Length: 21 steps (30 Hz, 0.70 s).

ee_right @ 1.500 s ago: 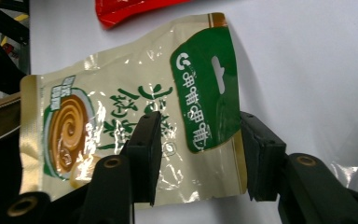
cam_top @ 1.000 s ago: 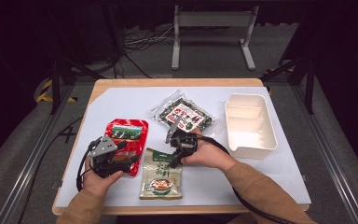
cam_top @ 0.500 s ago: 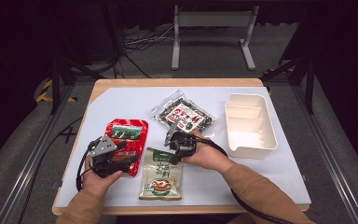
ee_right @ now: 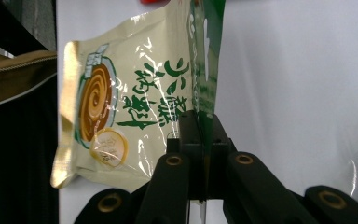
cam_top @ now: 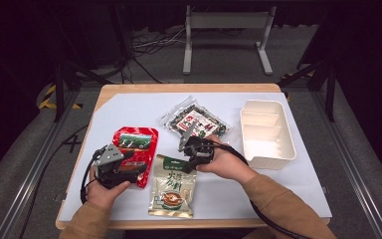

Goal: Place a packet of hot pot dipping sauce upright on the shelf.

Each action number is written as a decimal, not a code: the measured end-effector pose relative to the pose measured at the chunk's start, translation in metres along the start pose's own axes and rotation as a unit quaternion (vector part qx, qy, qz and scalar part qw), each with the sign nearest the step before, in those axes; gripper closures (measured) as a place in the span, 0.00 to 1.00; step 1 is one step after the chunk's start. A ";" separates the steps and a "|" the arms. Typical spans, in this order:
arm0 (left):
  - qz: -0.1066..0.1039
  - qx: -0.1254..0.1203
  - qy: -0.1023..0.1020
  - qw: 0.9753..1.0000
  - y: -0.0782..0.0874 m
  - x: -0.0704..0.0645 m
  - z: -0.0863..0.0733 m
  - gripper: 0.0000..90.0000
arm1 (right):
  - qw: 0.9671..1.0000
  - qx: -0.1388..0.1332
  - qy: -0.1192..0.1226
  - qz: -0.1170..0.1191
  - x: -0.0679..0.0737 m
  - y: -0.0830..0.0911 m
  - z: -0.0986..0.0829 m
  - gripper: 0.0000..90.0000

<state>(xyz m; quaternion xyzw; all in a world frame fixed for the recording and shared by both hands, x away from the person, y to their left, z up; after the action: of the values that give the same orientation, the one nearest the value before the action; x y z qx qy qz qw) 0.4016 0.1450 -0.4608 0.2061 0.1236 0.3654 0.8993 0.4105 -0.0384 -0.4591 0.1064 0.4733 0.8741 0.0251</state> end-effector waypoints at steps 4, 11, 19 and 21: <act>0.003 -0.001 0.002 1.000 0.001 0.001 0.000 0.33 | 1.000 -0.006 0.009 0.000 0.011 0.012 0.005 0.99; 0.006 -0.002 0.002 1.000 0.001 0.002 0.000 0.33 | 0.999 -0.005 0.037 -0.010 0.026 0.026 0.013 0.99; 0.007 -0.002 0.004 1.000 0.001 0.002 0.000 0.33 | 0.998 -0.011 0.064 -0.015 0.048 0.044 0.023 0.99; 0.006 -0.003 0.005 1.000 0.001 0.002 0.000 0.33 | 0.997 -0.013 0.068 -0.017 0.050 0.049 0.024 0.99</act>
<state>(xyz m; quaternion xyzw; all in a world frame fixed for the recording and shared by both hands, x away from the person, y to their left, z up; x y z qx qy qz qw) 0.4027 0.1475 -0.4603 0.2028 0.1256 0.3719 0.8971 0.3691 -0.0378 -0.3975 0.0377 0.4642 0.8849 0.0093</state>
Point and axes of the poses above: each handheld gripper's, and its own axes: y roughly backward along the jaws, z roughly out of its top, x roughly to its left, the point moved 9 cm from there along -y, roughly forward along the jaws, and after that the axes turned 5 degrees about -x, right-handed, at the moved point
